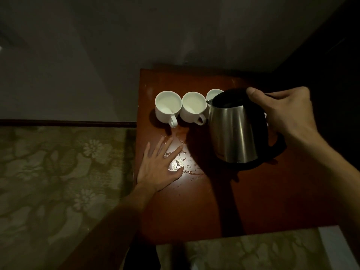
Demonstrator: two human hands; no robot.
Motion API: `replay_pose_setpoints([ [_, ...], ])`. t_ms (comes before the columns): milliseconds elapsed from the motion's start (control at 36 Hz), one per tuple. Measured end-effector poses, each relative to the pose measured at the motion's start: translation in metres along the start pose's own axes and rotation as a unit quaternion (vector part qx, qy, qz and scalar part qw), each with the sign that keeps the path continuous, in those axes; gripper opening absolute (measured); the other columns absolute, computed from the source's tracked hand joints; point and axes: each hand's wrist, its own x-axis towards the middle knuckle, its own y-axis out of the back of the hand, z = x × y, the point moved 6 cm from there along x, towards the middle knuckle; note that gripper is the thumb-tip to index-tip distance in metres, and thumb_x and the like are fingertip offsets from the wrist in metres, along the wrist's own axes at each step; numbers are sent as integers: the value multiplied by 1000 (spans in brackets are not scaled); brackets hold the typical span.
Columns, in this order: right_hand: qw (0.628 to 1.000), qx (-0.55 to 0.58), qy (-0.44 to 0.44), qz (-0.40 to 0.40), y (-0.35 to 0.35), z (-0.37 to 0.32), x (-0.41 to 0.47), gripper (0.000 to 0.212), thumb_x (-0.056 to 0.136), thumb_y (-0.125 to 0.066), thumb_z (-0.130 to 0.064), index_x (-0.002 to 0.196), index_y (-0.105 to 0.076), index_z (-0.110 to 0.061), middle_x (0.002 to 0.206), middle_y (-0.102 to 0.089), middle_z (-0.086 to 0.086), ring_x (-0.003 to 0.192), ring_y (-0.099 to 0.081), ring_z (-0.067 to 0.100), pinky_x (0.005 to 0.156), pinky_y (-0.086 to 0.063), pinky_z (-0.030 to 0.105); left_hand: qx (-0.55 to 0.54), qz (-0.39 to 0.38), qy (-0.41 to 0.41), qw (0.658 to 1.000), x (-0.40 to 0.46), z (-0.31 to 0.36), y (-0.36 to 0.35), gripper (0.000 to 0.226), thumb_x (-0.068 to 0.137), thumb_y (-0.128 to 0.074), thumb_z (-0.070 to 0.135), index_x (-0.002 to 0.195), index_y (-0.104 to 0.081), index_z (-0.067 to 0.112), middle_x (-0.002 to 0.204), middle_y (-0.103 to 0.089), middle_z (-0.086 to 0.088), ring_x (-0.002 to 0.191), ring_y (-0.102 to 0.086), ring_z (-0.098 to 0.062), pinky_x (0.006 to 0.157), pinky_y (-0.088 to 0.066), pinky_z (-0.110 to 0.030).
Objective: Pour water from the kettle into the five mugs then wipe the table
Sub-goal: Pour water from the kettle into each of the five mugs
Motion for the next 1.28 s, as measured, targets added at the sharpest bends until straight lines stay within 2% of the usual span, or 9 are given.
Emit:
replay_pose_setpoints([
  [139, 1000, 0, 2, -3, -2, -4, 1, 29, 94, -78, -51, 78, -59, -36, 83, -63, -14, 74, -60, -1, 65, -43, 20, 4, 9, -1, 1000, 0, 0, 0, 74, 91, -37, 75, 158, -21, 50, 171, -10, 3, 159, -2, -20, 125, -3, -57],
  [250, 1000, -9, -4, -9, -3, -3, 4, 25, 93, -78, -53, 85, -65, -34, 89, -68, -12, 82, -66, 2, 67, -47, 23, 16, 4, -4, 1000, 0, 0, -3, 74, 92, -37, 76, 159, -20, 49, 172, -7, 3, 159, 1, -20, 125, -1, -57],
  [500, 1000, -27, 8, -13, -4, -8, 4, 24, 94, -77, -53, 81, -67, -36, 86, -71, -11, 78, -69, 4, 64, -49, 24, 15, -4, -3, 1000, 1, -1, -4, 74, 92, -35, 76, 159, -20, 49, 173, -5, 5, 159, 2, -19, 125, -6, -59],
  [806, 999, -28, -2, -15, -6, -6, 6, 24, 94, -77, -54, 83, -69, -34, 89, -73, -10, 81, -69, 4, 68, -53, 27, 18, 6, -5, 1000, 0, -1, -1, 73, 92, -36, 75, 158, -25, 48, 172, -9, 4, 159, -2, -21, 125, -7, -59],
  [1056, 999, -29, -5, -18, -4, -6, 7, 24, 93, -77, -55, 83, -68, -35, 87, -71, -10, 78, -68, 5, 63, -46, 25, 20, -7, 0, 1000, 0, 0, -2, 74, 91, -34, 76, 159, -19, 49, 173, -6, 4, 159, 3, -19, 125, -6, -59],
  [1278, 999, -29, -8, -31, -4, -5, 8, 23, 93, -77, -54, 86, -67, -35, 86, -67, -13, 76, -64, 1, 62, -44, 22, 19, -5, -1, 1000, 0, -1, -3, 74, 92, -36, 76, 159, -21, 50, 172, -3, 5, 159, 4, -19, 125, -4, -58],
])
